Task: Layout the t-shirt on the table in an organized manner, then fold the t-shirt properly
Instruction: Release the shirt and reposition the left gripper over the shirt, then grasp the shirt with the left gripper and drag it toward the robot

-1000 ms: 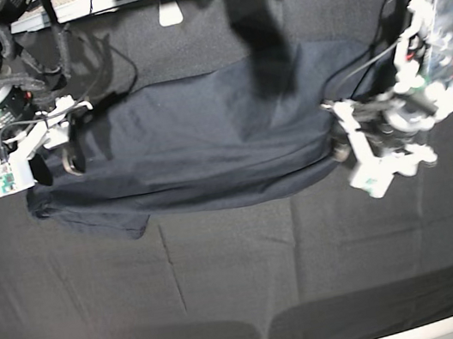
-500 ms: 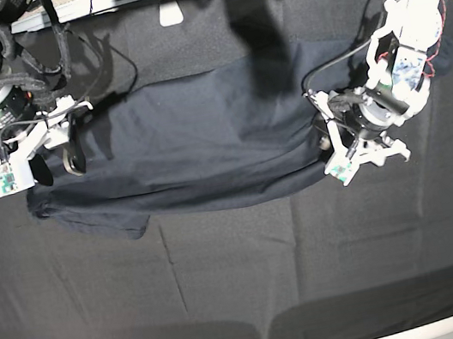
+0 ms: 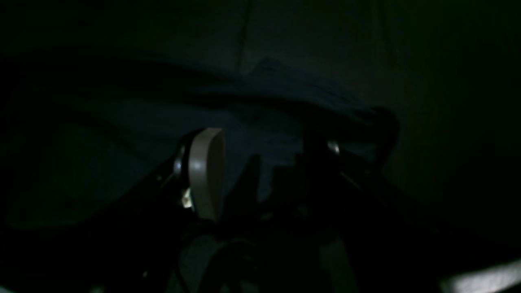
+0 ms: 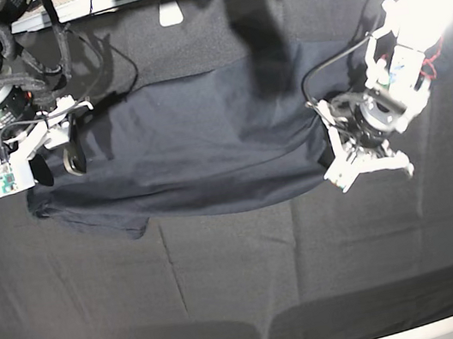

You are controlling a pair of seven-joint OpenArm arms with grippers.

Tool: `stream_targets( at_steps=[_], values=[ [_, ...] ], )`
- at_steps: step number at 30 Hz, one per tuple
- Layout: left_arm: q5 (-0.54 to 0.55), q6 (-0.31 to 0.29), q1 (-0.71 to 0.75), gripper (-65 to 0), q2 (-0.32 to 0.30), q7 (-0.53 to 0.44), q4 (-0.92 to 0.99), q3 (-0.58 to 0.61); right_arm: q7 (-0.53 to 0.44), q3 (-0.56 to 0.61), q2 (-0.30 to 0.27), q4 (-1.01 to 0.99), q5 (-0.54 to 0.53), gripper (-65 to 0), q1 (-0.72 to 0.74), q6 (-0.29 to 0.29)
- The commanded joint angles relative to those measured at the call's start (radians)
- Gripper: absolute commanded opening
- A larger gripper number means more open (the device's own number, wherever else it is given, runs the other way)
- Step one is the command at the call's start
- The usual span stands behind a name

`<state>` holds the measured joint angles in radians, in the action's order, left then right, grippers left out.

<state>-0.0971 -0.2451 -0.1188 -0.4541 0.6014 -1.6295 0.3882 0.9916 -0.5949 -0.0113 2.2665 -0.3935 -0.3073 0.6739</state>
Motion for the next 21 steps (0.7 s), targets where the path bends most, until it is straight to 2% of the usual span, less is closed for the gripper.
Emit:
stream_targets(
  at_steps=[1, 4, 7, 10, 11, 14, 18, 19, 21],
  values=[
    [-0.026, 0.015, -0.046, -65.0, -0.006, -0.026, -0.016, -0.006, -0.027, -0.001, -0.005, 0.018, -0.012, -34.5, 0.005, 0.024],
    [-0.036, 0.063, -0.121, -65.0, -0.006, 0.002, -0.017, -0.007, -0.027, -0.001, -0.005, 0.018, -0.012, -34.5, 0.006, 0.024],
    [-0.026, 0.093, -0.196, -65.0, -0.007, 0.153, -0.046, -0.007, -0.027, -0.002, -0.005, 0.018, -0.012, -34.5, 0.006, 0.024],
    [0.082, 0.089, -0.2, -65.0, -0.021, 0.32, -0.156, -0.007, -0.027, -0.001, -0.005, 0.018, -0.012, -34.5, 0.006, 0.024],
    [0.138, 0.077, -0.182, -65.0, -0.03, 0.34, -0.205, -0.007, -0.027, -0.001, -0.005, 0.018, -0.012, -34.5, 0.006, 0.024],
    [0.225, 0.043, -0.099, -65.0, -0.046, 0.265, -0.317, -0.007, -0.027, -0.001, -0.005, 0.018, -0.012, -34.5, 0.006, 0.024],
    [0.222, 0.043, -0.047, -65.0, -0.045, 0.185, -0.293, -0.007, -0.024, -0.002, -0.005, 0.018, -0.012, -34.5, 0.005, 0.024],
    [0.222, 0.043, -0.05, -62.4, -0.045, 0.182, -0.263, -0.007, -0.023, -0.002, -0.005, 0.018, -0.012, -34.5, 0.005, 0.024],
    [0.239, 0.042, -0.074, -49.2, -0.045, 0.184, -0.183, -0.007, -0.023, -0.002, -0.005, 0.018, -0.012, -34.5, 0.005, 0.024]
  ],
)
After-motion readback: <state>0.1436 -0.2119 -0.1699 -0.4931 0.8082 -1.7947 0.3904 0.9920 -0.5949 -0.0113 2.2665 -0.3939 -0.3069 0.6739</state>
